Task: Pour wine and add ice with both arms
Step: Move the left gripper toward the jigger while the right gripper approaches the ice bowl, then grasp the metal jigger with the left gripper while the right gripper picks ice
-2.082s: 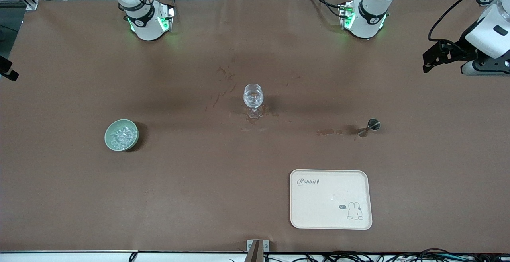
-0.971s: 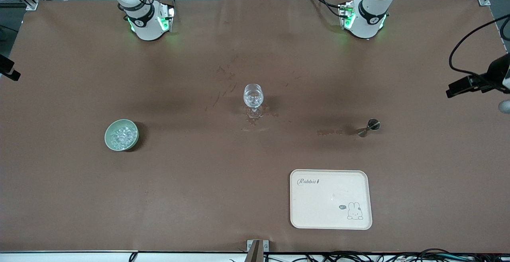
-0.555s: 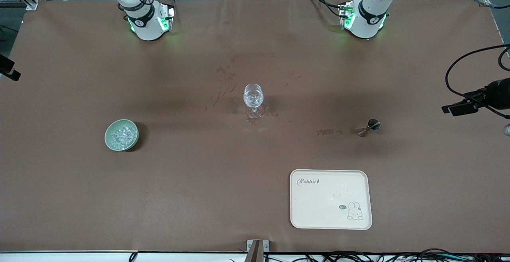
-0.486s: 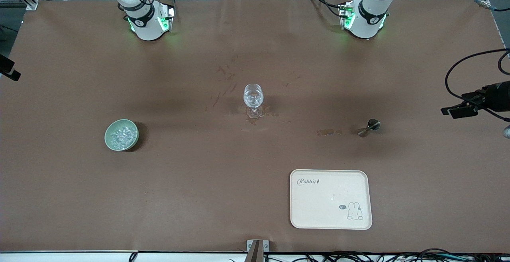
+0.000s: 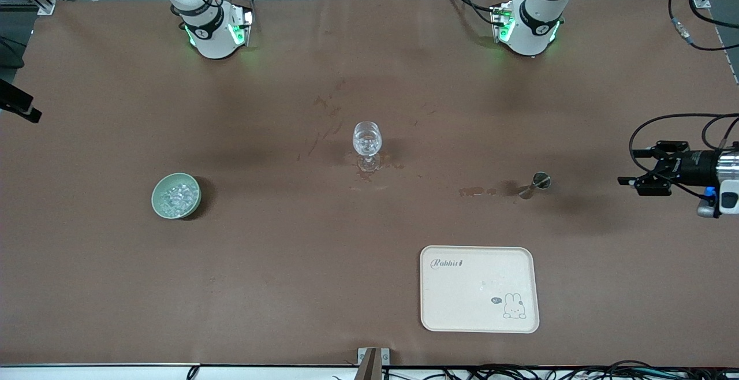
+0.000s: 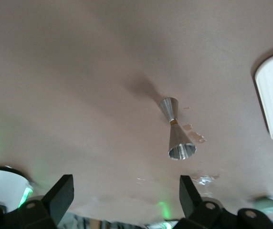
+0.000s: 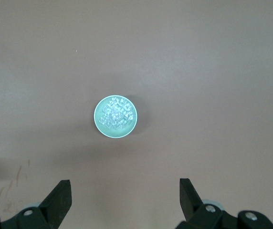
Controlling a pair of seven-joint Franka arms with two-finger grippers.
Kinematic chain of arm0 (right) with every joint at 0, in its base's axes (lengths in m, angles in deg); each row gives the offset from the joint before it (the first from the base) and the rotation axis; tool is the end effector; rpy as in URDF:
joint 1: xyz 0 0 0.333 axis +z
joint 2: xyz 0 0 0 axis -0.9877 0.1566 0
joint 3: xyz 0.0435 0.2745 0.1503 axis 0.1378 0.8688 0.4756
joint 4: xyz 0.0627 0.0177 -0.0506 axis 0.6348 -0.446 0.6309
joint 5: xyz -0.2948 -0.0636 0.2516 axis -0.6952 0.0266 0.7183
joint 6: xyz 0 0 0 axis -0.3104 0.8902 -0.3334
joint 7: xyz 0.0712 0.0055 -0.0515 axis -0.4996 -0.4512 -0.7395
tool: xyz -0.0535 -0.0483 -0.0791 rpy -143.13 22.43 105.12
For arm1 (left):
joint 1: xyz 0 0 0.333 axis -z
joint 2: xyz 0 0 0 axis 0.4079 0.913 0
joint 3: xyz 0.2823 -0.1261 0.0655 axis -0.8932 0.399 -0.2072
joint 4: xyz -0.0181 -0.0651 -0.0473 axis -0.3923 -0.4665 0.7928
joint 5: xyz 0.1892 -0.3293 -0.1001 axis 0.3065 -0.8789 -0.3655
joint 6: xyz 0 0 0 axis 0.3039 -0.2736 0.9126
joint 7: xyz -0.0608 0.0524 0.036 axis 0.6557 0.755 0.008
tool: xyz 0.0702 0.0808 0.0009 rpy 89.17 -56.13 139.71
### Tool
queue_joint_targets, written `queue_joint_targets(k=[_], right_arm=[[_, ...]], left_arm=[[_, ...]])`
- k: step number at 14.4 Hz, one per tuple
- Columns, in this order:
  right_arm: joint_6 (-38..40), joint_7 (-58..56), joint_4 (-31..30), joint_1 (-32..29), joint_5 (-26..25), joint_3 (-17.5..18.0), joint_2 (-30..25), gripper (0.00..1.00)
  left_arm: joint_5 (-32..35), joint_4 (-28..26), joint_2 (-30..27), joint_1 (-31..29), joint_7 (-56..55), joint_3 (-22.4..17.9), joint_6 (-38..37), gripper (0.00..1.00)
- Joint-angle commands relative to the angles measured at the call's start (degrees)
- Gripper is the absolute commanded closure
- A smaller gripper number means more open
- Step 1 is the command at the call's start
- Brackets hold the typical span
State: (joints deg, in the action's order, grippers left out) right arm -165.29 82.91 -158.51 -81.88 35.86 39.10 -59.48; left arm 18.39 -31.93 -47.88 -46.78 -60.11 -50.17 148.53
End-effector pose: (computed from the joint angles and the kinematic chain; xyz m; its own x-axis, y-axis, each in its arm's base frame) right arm 0.5555 -0.0739 0.6469 0.9956 -0.0940 0.0058 -0.0940 -0.9955 0.0147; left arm 0.6082 0.1629 0.3257 0.4895 0.5762 -0.6545 0.8111 -0.5764 0.0993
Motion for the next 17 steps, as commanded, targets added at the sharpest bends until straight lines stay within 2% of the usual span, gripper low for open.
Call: queue_joint_targets(k=[1, 6, 8, 14, 17], right_arm=[[-5.24, 0.23, -4.72, 1.59, 0.58, -0.04, 1.12, 0.0], [-19.82, -0.64, -16.68, 3.34, 0.58, 0.13, 6.03, 0.0], [-28.86, -0.82, -22.47, 3.62, 0.58, 0.13, 7.79, 0.0], [-53.04, -4.42, -36.11, 3.35, 0.58, 0.31, 13.68, 0.0], [-55.62, -4.51, -37.26, 3.44, 0.58, 0.4, 16.23, 0.0]], left_arm=[[-5.13, 1.2, 4.71, -1.2, -3.62, 0.35, -1.02, 0.07], [-14.27, 0.76, 12.72, -1.11, -7.23, 0.26, 0.03, 0.13], [-16.74, -0.99, 14.22, -0.85, -7.49, 0.26, 1.78, 0.13], [-22.19, -3.37, 18.17, 0.12, -7.67, 0.7, 4.6, 0.24], [-22.37, -3.81, 18.79, 2.22, -7.67, 0.88, 4.6, 0.26]])
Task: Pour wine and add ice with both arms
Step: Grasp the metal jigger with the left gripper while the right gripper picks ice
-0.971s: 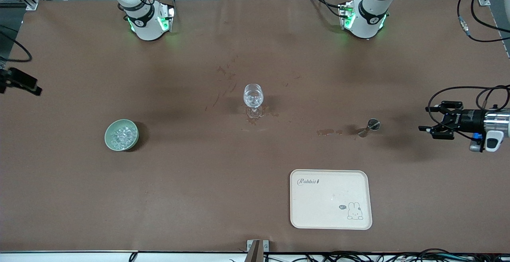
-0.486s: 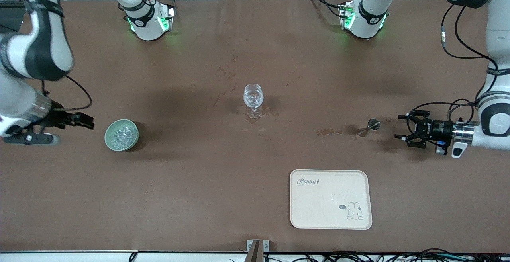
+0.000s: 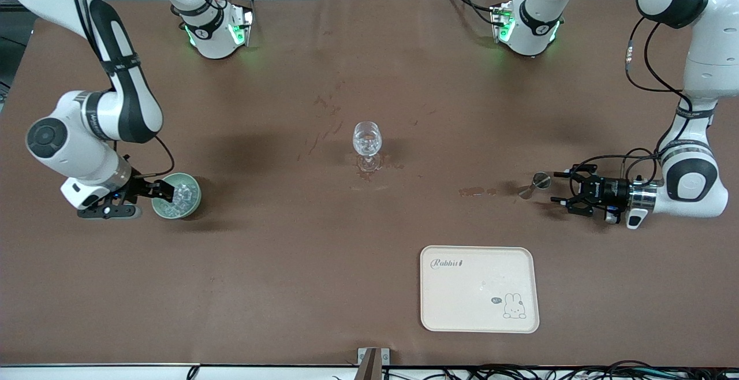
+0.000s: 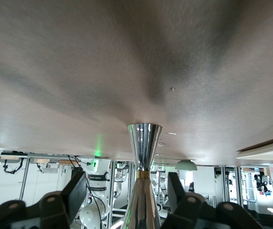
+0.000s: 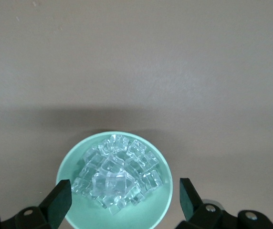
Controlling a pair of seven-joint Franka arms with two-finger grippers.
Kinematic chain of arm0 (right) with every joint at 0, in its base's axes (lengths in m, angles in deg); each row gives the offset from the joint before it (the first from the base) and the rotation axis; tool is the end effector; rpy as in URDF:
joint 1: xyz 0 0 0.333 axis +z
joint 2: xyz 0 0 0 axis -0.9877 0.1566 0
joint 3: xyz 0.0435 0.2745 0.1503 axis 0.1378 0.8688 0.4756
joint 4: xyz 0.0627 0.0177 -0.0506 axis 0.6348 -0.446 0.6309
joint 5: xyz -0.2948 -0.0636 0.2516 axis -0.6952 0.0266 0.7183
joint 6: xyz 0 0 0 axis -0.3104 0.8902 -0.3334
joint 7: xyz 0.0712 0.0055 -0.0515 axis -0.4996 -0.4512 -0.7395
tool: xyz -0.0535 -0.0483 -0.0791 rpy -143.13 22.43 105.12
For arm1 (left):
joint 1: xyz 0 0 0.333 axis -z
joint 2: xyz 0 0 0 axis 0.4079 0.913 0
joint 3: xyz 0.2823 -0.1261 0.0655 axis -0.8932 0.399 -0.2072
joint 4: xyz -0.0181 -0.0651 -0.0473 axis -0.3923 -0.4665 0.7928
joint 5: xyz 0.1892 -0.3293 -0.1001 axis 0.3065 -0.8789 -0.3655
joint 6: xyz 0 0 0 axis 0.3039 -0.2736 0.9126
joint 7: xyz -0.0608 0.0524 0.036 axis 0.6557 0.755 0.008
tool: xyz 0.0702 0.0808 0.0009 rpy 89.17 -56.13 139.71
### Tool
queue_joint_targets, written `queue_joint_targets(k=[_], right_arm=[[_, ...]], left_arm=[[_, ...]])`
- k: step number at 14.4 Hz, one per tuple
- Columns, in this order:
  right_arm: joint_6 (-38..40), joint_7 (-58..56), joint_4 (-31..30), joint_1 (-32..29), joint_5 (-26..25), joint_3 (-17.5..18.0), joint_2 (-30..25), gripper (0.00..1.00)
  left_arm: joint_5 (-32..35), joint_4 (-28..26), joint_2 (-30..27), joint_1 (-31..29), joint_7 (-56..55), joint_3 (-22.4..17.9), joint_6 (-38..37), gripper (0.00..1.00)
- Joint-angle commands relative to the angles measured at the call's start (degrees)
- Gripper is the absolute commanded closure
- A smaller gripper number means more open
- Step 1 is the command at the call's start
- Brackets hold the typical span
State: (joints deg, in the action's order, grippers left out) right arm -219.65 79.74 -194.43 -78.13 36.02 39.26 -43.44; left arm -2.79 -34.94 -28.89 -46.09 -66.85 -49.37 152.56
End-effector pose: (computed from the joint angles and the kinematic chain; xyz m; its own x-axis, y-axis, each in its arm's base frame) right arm 0.5863 -0.0366 0.2747 0.9980 0.0431 0.0457 0.0410 -0.9981 0.0451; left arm 0.5951 0.1089 0.1225 0.0823 0.3929 -0.9159 0.9602 -0.2776 -0.0328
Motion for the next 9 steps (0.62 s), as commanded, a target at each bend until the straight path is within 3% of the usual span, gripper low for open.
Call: queue_joint_targets(k=[1, 6, 9], right_arm=[[-2.31, -1.34, -1.34, -0.31, 0.42, 0.33, 1.07, 0.02], [-3.46, -1.34, -2.74, -0.4, 0.77, 0.94, 2.75, 0.34], [-3.46, -1.25, -2.83, -0.4, 1.3, 1.03, 3.36, 0.36]], left_arm=[[-1.19, -0.8, 0.07, 1.72, -0.92, 0.16, 0.49, 0.27], [-3.21, -0.97, 0.86, 3.65, -0.75, 0.42, 0.49, 0.33], [-3.56, -1.06, 1.39, 3.65, -0.75, 0.51, 0.49, 0.38]])
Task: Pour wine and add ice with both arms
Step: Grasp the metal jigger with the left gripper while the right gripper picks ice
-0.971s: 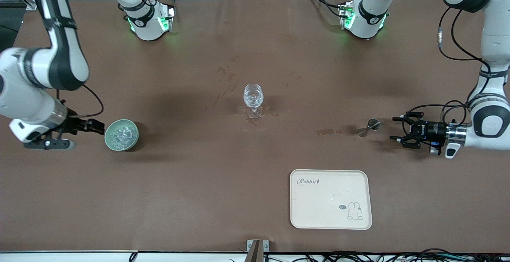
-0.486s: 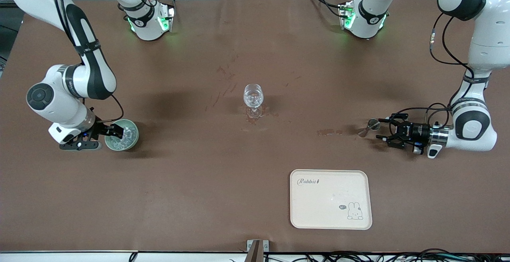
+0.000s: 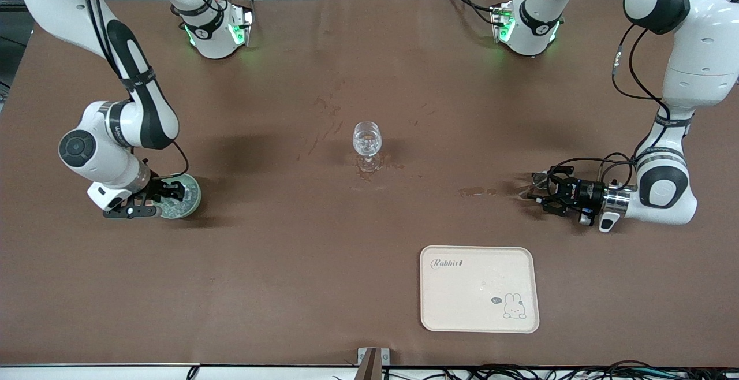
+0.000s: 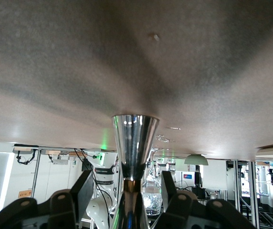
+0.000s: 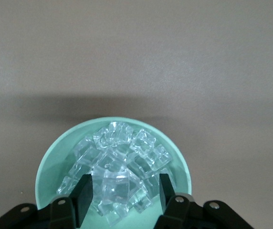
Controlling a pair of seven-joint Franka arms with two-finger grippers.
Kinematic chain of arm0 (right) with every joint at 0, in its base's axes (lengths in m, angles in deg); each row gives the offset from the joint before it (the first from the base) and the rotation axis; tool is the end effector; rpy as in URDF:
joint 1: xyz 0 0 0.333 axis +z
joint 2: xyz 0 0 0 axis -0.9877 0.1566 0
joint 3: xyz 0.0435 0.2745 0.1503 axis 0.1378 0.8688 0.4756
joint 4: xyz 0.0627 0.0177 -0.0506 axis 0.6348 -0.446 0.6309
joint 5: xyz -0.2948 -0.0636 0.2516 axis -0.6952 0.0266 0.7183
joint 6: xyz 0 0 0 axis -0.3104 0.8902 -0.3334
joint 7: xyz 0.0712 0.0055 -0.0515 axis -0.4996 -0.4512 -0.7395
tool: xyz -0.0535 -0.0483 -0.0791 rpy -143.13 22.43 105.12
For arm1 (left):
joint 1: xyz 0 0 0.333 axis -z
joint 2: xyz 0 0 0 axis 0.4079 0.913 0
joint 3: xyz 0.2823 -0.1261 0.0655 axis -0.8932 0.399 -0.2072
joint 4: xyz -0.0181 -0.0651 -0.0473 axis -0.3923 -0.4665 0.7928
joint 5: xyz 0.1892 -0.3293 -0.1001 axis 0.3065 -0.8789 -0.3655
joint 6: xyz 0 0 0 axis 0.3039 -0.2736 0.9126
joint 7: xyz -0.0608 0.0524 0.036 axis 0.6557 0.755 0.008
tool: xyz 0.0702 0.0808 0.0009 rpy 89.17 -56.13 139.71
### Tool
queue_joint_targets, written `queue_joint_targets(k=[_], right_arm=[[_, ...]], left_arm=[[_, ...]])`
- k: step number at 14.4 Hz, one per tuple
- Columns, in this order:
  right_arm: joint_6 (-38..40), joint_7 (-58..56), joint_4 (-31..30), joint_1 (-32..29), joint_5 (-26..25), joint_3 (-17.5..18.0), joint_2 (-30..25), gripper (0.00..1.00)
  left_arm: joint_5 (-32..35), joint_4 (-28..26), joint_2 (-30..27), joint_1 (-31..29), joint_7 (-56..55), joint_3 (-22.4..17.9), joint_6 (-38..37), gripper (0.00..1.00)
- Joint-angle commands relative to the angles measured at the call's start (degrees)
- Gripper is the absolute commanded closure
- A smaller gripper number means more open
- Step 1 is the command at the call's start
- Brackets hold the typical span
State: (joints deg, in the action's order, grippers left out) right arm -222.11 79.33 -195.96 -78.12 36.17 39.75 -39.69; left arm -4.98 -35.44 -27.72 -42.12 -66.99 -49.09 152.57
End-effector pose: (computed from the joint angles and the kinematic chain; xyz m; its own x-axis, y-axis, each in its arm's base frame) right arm 0.5765 -0.0318 0.2299 0.9984 0.0572 -0.0037 0.0573 -0.9975 0.0422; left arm 0.5974 0.0604 0.1103 0.0766 0.3568 -0.9310 0.9467 -0.3191 -0.0444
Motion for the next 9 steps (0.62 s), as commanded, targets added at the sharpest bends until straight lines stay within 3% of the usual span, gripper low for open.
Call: queue_joint_targets(k=[1, 6, 9], right_arm=[[-0.91, -0.76, -1.31, -0.24, 1.16, 0.62, -0.29, 0.36], [-0.56, -0.76, -1.31, -0.41, 1.16, 0.98, -0.03, 0.4], [-0.47, -0.76, -1.31, -0.32, 1.16, 0.98, 0.06, 0.5]], left_arm=[[-1.46, -0.56, 0.21, -0.23, -0.61, 0.23, 0.48, 0.41], [-1.46, -0.56, 0.83, -0.23, -0.61, 0.23, 0.39, 0.52], [-2.43, -0.56, 0.74, -0.32, -0.7, 0.23, 0.12, 0.57]])
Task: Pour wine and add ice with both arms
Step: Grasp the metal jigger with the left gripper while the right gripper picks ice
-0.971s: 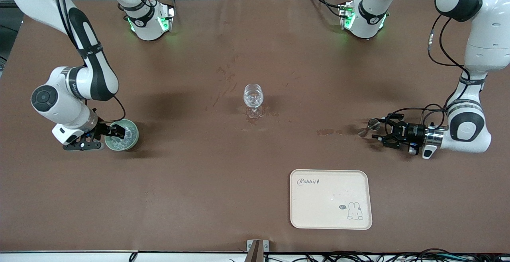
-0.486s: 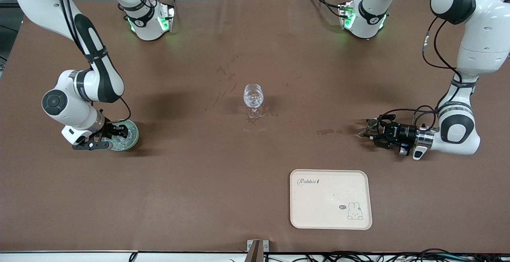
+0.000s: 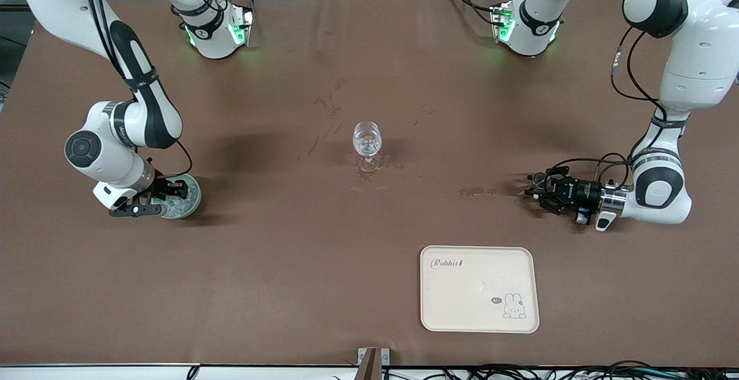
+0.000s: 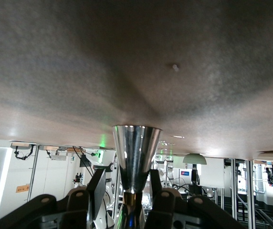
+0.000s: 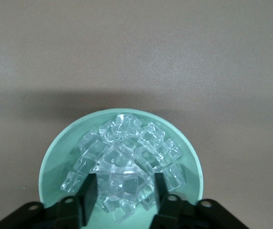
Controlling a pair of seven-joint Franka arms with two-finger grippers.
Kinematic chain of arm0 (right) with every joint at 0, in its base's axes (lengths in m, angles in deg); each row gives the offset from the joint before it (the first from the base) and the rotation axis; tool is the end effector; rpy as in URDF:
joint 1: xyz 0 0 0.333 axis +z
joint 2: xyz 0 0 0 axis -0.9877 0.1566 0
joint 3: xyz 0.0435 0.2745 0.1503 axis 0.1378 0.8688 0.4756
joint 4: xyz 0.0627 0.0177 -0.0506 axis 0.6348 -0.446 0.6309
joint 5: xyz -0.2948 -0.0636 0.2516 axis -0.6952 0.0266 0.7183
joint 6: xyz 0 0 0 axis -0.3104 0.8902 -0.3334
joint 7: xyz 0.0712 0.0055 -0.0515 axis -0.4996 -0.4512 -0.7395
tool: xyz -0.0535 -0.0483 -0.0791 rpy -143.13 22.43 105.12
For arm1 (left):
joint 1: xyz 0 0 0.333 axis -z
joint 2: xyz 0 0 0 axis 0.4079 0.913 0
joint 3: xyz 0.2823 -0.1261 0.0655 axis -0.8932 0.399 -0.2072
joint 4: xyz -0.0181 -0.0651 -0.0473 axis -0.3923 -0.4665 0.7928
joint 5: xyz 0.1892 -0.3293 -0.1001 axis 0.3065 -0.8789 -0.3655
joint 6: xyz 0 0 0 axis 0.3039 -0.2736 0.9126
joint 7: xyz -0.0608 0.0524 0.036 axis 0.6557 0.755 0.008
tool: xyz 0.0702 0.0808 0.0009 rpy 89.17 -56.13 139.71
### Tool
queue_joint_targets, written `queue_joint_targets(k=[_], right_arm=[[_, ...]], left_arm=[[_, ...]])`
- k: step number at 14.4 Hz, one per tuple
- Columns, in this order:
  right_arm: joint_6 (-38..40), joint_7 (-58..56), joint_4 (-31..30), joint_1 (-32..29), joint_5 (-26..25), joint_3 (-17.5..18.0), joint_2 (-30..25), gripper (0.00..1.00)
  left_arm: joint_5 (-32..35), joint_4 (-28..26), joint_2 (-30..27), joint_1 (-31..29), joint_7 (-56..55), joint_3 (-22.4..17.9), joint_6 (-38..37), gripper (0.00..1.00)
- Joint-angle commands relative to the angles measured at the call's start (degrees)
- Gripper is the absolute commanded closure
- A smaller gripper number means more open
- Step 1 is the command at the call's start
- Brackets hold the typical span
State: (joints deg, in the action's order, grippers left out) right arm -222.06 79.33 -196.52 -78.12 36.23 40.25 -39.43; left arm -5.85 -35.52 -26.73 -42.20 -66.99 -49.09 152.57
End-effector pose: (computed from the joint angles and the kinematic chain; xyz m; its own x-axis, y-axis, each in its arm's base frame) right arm 0.5725 -0.0269 0.2234 0.9978 0.0640 -0.0187 0.0647 -0.9972 0.0371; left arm 0.5943 0.0592 0.1006 0.0568 0.3439 -0.9373 0.9501 -0.3071 -0.0551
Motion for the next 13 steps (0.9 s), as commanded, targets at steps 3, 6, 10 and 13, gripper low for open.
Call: queue_joint_targets(k=[3, 6, 10, 13], right_arm=[[-0.44, -0.76, -0.67, -0.15, 1.09, 0.47, -0.11, 0.51], [-0.35, -0.58, -0.67, -0.15, 1.09, 0.56, -0.11, 0.57], [-0.26, -0.5, -0.49, -0.24, 1.09, 0.83, -0.11, 0.73], [0.44, -0.58, 0.04, -0.24, 1.01, 0.83, -0.11, 0.75]], left_arm=[[-1.65, -0.48, -0.34, -0.24, -0.7, 0.24, 0.04, 0.63], [-1.65, -0.22, -0.42, -0.24, -0.78, 0.32, -0.84, 0.68], [-2.61, -0.13, -0.6, -0.33, -0.87, 0.32, -1.46, 0.8], [-3.93, 0.05, -1.04, -0.33, -4.9, 0.41, -1.63, 0.98]])
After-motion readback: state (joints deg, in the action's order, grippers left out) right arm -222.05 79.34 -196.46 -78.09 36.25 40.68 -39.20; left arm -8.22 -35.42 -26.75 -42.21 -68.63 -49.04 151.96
